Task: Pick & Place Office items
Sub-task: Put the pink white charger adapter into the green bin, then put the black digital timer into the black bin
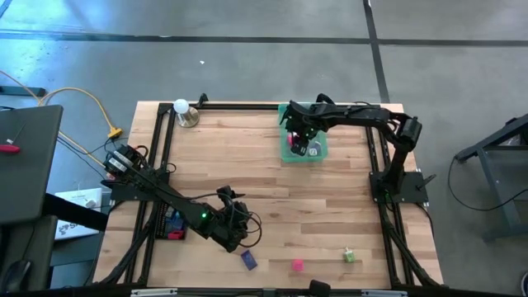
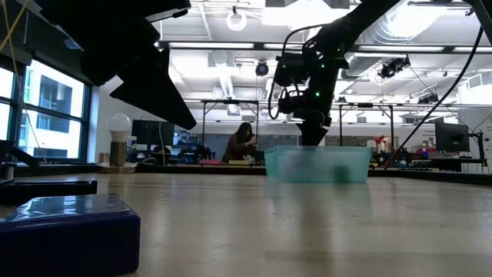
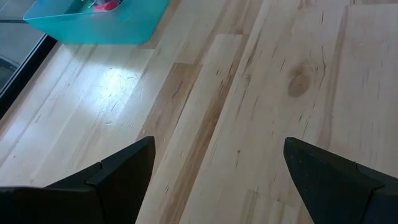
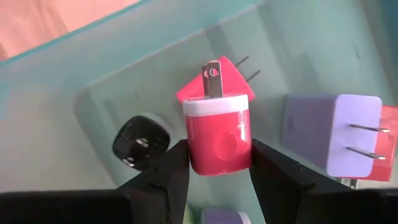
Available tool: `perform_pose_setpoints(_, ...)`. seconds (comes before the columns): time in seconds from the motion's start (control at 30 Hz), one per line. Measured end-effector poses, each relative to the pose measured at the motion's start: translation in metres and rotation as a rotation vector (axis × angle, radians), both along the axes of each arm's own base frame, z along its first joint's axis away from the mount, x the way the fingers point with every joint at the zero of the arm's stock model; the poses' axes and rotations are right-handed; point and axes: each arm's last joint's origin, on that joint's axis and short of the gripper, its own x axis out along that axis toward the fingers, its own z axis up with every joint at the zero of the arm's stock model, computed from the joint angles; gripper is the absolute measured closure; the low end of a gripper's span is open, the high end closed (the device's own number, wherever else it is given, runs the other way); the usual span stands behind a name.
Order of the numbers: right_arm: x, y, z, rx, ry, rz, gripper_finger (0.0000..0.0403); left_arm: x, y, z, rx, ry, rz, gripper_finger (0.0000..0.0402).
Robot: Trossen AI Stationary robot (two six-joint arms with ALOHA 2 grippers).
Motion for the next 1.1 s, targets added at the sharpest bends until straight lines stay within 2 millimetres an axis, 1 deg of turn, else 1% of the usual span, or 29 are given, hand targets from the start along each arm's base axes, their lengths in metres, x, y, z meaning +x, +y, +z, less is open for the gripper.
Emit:
perform_pose_setpoints(0.13, 0.0, -0.001, 0.0, 0.001, -0.001, -0.007, 0.0256, 0.0, 0.0, 0.0, 0.0, 0.001, 0.0, 0.0055)
perform_pose_setpoints(0.23, 0.0, 0.0, 0.0, 0.005, -0.004, -0.011, 0.0245, 0.0, 0.0, 0.0, 0.0, 0.0, 0.0, 0.0055)
perform_pose_setpoints(0.57, -0.001, 0.001, 0.0, -0.009, 0.015, -0.028, 0.0151, 0.0, 0.0, 0.0, 0.0, 0.001, -0.001, 0.0055)
perform_pose_setpoints(0.63, -0.001, 0.001, 0.001, -0.016, 0.014, -0.025, 0.0137, 0.0, 0.0, 0.0, 0.0, 0.001, -0.001, 0.0055)
perform_pose_setpoints(0.77, -0.001, 0.002, 0.006, -0.086, 0.026, -0.023, 0.0117, 0.0, 0.0, 0.0, 0.0, 0.001, -0.001, 0.0055)
perform_pose_setpoints(0.87, -0.003, 0.006, 0.018, -0.166, 0.031, -0.018, 0.011, 0.0, 0.0, 0.0, 0.0, 0.001, -0.001, 0.0055)
perform_pose_setpoints(0.93, -0.005, 0.013, 0.033, -0.229, 0.014, -0.01, 0.0109, 0.0, 0.0, 0.0, 0.0, 0.001, -0.001, 0.0055)
perform_pose_setpoints(1.1, -0.011, 0.043, 0.076, -0.34, -0.093, 0.027, 0.0109, 0.0, 0.0, 0.0, 0.001, 0.002, -0.001, 0.0055)
